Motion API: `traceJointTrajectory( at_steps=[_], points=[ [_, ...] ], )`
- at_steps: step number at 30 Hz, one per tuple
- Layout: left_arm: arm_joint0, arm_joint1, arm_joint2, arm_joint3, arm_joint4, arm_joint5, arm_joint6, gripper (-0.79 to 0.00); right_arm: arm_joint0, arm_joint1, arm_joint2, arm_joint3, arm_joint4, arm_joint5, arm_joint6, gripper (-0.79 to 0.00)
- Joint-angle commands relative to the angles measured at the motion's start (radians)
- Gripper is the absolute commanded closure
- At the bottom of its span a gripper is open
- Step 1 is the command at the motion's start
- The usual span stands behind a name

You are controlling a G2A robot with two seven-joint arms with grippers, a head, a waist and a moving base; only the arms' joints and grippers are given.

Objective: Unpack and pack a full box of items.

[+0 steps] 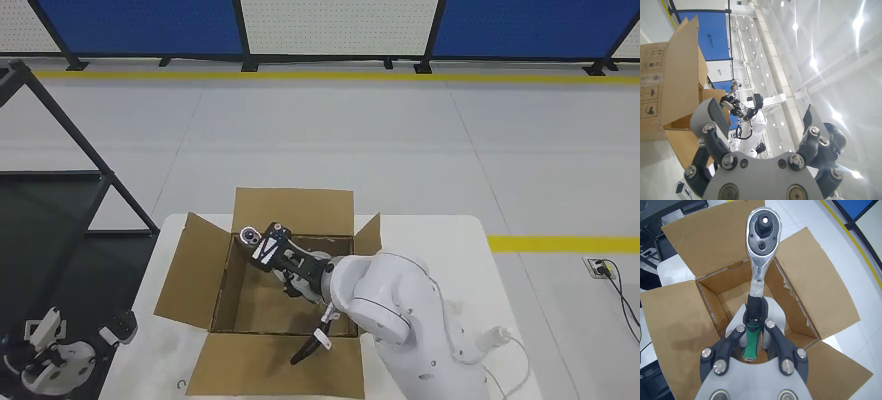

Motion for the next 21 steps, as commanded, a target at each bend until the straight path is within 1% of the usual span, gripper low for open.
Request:
traceJointTrajectory(
  at_steps=[1, 11, 12, 14, 15, 21],
  points=[
    [0.001, 0.0, -0.002, 0.0, -0.001, -0.001, -0.002, -0.785, 0.001, 0.0, 0.0, 0.004, 0.001, -0.001, -0.001, 0.0],
    [0.012, -0.001, -0.002, 0.006, 0.0, -0.004, -0.02, -0.785, 0.001, 0.0, 0.0, 0.004, 0.001, -0.001, -0.001, 0.0],
    [0.014, -0.001, -0.004, 0.005, -0.001, -0.004, -0.021, -0.785, -0.005, 0.0, -0.004, -0.004, -0.002, 0.0, -0.017, 0.0],
    [0.016, -0.001, -0.006, 0.005, -0.002, -0.005, -0.025, -0.785, -0.018, 0.004, 0.0, -0.053, -0.042, 0.019, -0.047, 0.0],
    [0.017, -0.001, -0.006, 0.007, -0.002, -0.003, -0.026, -0.785, -0.026, 0.006, 0.012, -0.085, -0.027, 0.024, -0.051, 0.0],
    [0.008, -0.001, 0.012, 0.014, 0.014, 0.008, -0.031, -0.785, -0.1, 0.032, 0.158, -0.345, 0.045, 0.035, 0.051, 0.0]
  ],
)
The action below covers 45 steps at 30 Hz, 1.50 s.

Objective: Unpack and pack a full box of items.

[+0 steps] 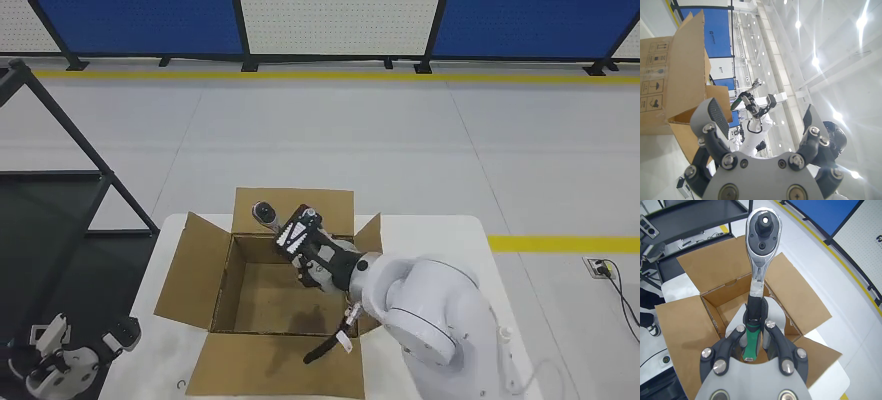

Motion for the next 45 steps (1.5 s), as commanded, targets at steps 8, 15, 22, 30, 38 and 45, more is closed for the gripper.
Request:
traceJointTrajectory(
  at_steps=[8, 15, 22, 30, 38, 45],
  points=[
    [-0.036, 0.004, 0.029, 0.008, 0.029, 0.026, -0.016, -0.785, -0.132, 0.039, 0.235, -0.343, 0.086, 0.028, 0.153, 0.0],
    [-0.062, 0.007, 0.051, 0.007, 0.042, 0.038, -0.019, -0.785, -0.197, 0.072, 0.381, -0.398, 0.086, 0.042, 0.231, 0.0],
    [-0.08, 0.009, 0.06, 0.017, 0.043, 0.043, -0.011, -0.785, -0.305, 0.127, 0.479, -0.395, 0.08, 0.068, 0.257, 0.0],
    [-0.091, 0.011, 0.07, 0.022, 0.051, 0.048, 0.0, -0.785, -0.436, 0.208, 0.632, -0.342, 0.199, 0.067, 0.255, 0.0],
    [-0.103, 0.014, 0.077, 0.02, 0.063, 0.057, 0.003, -0.785, -0.601, 0.327, 0.629, -0.263, 0.275, 0.085, 0.274, 0.0],
    [-0.103, 0.016, 0.068, 0.017, 0.063, 0.058, -0.001, -0.785, -0.601, 0.327, 0.629, -0.263, 0.275, 0.085, 0.274, 0.0]
  ],
)
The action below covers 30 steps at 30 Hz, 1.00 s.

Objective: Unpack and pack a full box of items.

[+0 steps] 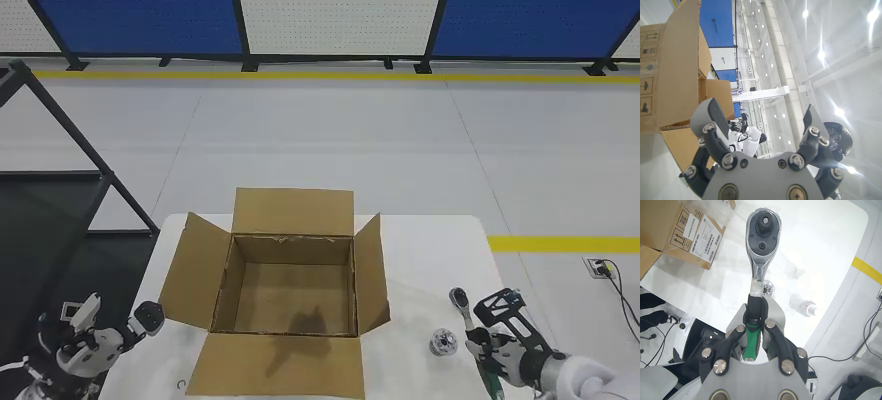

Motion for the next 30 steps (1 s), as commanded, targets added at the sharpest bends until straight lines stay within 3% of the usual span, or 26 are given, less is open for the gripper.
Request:
traceJointTrajectory(
  at_steps=[1, 7, 14, 24, 30],
  points=[
    [0.002, 0.001, -0.003, 0.002, -0.002, -0.002, -0.004, -0.785, 0.0, 0.0, 0.0, 0.0, 0.0, 0.0, 0.0, 0.0],
    [0.01, 0.001, -0.017, 0.013, -0.022, -0.009, -0.005, -0.785, -0.002, 0.0, -0.001, 0.001, -0.003, 0.001, -0.007, 0.0],
    [0.012, 0.003, -0.033, 0.042, -0.045, -0.006, -0.007, -0.785, -0.018, 0.011, -0.034, 0.047, -0.11, 0.055, -0.077, 0.0],
    [-0.009, 0.008, -0.022, 0.048, -0.034, 0.011, -0.025, -0.785, -0.159, 0.016, 0.186, -0.012, 0.028, 0.226, -0.228, 0.0],
    [-0.018, 0.01, -0.021, 0.066, -0.034, 0.016, -0.034, -0.785, -0.21, 0.023, 0.229, -0.021, 0.058, 0.241, -0.245, 0.0]
  ],
)
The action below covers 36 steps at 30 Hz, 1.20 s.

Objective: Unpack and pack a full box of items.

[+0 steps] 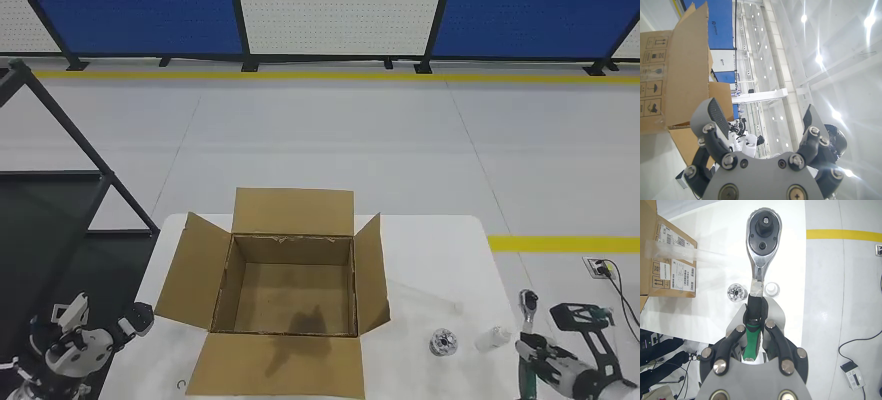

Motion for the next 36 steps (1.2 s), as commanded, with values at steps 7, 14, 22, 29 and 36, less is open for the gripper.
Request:
traceJointTrajectory(
  at_steps=[7, 14, 22, 29, 36],
  points=[
    [0.0, 0.002, 0.003, 0.007, -0.004, -0.001, -0.006, -0.785, 0.022, 0.012, -0.086, -0.019, 0.013, -0.011, -0.003, 0.0],
    [0.011, 0.002, 0.001, 0.008, -0.009, -0.01, -0.003, -0.785, 0.092, 0.029, -0.227, 0.008, -0.126, -0.023, 0.072, 0.0],
    [0.022, 0.002, -0.003, 0.007, -0.014, -0.017, 0.005, -0.785, 0.164, 0.044, -0.37, 0.093, -0.185, -0.107, 0.161, 0.0],
    [0.026, 0.002, 0.003, -0.003, -0.012, -0.018, 0.009, -0.785, 0.207, 0.049, -0.497, 0.121, -0.231, -0.122, 0.193, 0.0],
    [0.029, 0.003, -0.003, 0.003, -0.014, -0.018, 0.011, -0.785, 0.213, 0.05, -0.5, 0.121, -0.233, -0.104, 0.188, 0.0]
  ],
)
